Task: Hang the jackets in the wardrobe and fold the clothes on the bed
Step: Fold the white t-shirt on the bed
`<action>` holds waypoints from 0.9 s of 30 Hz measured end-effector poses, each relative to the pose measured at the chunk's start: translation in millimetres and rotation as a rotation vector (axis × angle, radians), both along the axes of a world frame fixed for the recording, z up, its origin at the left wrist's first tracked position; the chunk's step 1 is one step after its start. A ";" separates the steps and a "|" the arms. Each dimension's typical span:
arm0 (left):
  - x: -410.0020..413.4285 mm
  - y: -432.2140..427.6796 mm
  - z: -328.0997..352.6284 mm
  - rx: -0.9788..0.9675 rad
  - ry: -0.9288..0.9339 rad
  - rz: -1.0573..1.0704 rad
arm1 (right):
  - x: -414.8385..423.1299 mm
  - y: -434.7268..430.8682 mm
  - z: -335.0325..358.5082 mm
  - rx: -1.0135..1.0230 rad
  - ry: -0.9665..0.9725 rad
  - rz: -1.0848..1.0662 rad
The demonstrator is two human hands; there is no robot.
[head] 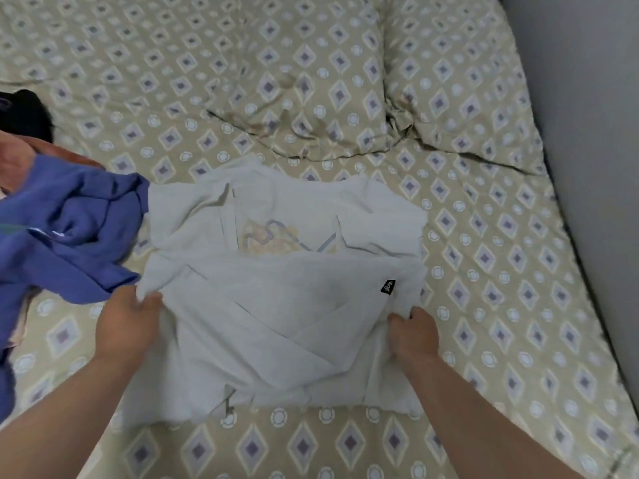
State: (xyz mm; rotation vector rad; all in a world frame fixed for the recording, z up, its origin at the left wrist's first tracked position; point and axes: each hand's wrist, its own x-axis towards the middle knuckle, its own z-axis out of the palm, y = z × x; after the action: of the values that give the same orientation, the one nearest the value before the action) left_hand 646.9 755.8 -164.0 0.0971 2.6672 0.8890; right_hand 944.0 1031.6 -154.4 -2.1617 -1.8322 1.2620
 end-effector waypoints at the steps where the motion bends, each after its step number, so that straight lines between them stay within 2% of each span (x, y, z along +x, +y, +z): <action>1: -4.1 -4.5 -1.2 0.033 0.003 0.040 | 3.4 2.7 1.6 0.015 0.022 0.007; 4: -21.0 -17.5 -5.9 0.023 0.003 0.097 | 28.8 25.7 12.2 0.069 0.095 -0.063; 9: -29.6 -19.0 -6.2 0.081 -0.027 0.070 | 42.5 36.8 16.4 0.074 0.215 -0.242; 11: -10.8 -32.6 -3.5 0.140 -0.116 0.137 | 44.1 6.4 15.1 0.119 0.189 -0.213; 13: 28.2 -50.9 -0.3 0.172 -0.208 0.229 | 62.0 -40.1 12.4 0.152 0.073 -0.113; 14: 52.8 -61.3 1.7 0.156 -0.231 0.227 | 72.1 -65.5 11.7 0.124 0.044 -0.048; 16: 97.8 -69.6 12.5 0.103 -0.277 0.092 | 85.5 -101.9 11.7 0.023 0.038 0.039; 18: 122.2 -67.0 18.2 0.095 -0.283 0.072 | 88.5 -113.0 9.1 -0.021 0.035 0.034; 20: 122.3 -62.9 19.3 0.084 -0.215 0.114 | 87.9 -109.0 8.2 0.000 0.074 -0.040; 22: 113.6 -59.9 19.4 0.231 -0.216 0.200 | 84.6 -101.4 6.8 0.010 0.102 -0.120; 25: 97.5 -60.3 22.7 0.439 -0.420 0.355 | 82.6 -91.1 9.0 -0.067 0.133 -0.070; 27: 87.6 -66.6 27.4 0.496 -0.656 0.374 | 82.8 -82.6 14.5 -0.278 0.303 -0.170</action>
State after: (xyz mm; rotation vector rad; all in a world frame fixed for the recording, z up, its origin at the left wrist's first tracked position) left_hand 734.5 689.3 -136.6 -0.5064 1.8421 1.3919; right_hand 1026.8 949.0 -139.9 -2.0480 -1.3978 1.7743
